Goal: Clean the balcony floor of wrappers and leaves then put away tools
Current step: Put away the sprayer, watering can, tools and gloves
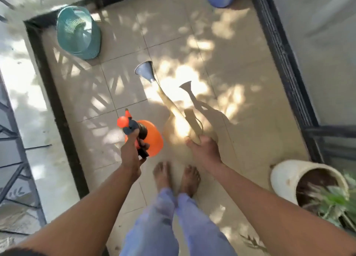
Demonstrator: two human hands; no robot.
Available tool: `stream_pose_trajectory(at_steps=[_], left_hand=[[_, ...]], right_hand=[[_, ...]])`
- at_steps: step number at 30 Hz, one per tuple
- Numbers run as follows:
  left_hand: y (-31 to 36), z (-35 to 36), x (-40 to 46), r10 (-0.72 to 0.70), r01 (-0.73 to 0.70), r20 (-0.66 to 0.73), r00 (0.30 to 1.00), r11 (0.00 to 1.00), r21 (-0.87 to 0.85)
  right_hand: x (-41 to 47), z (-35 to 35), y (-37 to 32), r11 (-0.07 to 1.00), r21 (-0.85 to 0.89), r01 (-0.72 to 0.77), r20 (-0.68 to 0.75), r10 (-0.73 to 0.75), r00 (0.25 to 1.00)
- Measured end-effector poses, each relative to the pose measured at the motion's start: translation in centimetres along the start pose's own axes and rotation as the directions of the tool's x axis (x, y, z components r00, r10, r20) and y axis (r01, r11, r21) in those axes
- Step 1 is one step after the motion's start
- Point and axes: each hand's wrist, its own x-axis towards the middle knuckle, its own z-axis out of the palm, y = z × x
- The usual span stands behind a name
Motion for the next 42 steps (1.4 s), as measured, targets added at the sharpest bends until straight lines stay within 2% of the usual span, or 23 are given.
stream_pose_trajectory(at_steps=[5, 9, 15, 19, 24, 28, 32, 36, 42], left_hand=[[7.7, 4.4, 5.5, 0.071, -0.07, -0.118, 0.991, 0.997, 0.012], [14.2, 7.4, 10.7, 0.176, -0.166, -0.162, 0.971, 0.983, 0.075], [24.1, 10.4, 16.5, 0.111, -0.071, -0.236, 0.965, 0.982, 0.173], [30.1, 13.5, 20.5, 0.138, -0.109, -0.172, 0.975, 0.98, 0.169], [35.1, 18.8, 26.0, 0.213, -0.192, -0.162, 0.964, 0.972, 0.131], [39.0, 22.8, 29.8, 0.209, -0.209, -0.18, 0.961, 0.978, 0.016], [42.4, 25.7, 32.4, 0.235, -0.239, -0.202, 0.951, 0.971, 0.002], [44.7, 27.9, 34.3, 0.259, -0.266, -0.243, 0.935, 0.964, 0.002], [46.1, 30.8, 37.7, 0.241, -0.249, -0.193, 0.951, 0.968, -0.02]], right_hand=[[8.5, -1.2, -7.5, 0.996, 0.055, -0.077, 0.063, 0.073, 0.995], [14.1, -2.3, -13.6, 0.993, 0.105, -0.062, 0.027, 0.059, 0.998], [22.3, -2.9, -21.7, 0.976, 0.175, -0.131, 0.003, 0.133, 0.991], [29.8, -3.0, -26.1, 0.974, 0.194, -0.121, 0.005, 0.122, 0.993], [39.2, -2.4, -29.0, 0.969, 0.228, -0.094, 0.071, 0.08, 0.994], [44.7, -3.1, -32.8, 0.935, 0.336, -0.117, 0.14, 0.073, 0.987], [49.2, -4.0, -35.2, 0.918, 0.382, -0.106, 0.164, 0.046, 0.985], [52.2, -5.0, -34.7, 0.94, 0.315, -0.128, 0.195, 0.068, 0.978], [55.5, -5.8, -34.3, 0.935, 0.336, -0.112, 0.205, 0.044, 0.978]])
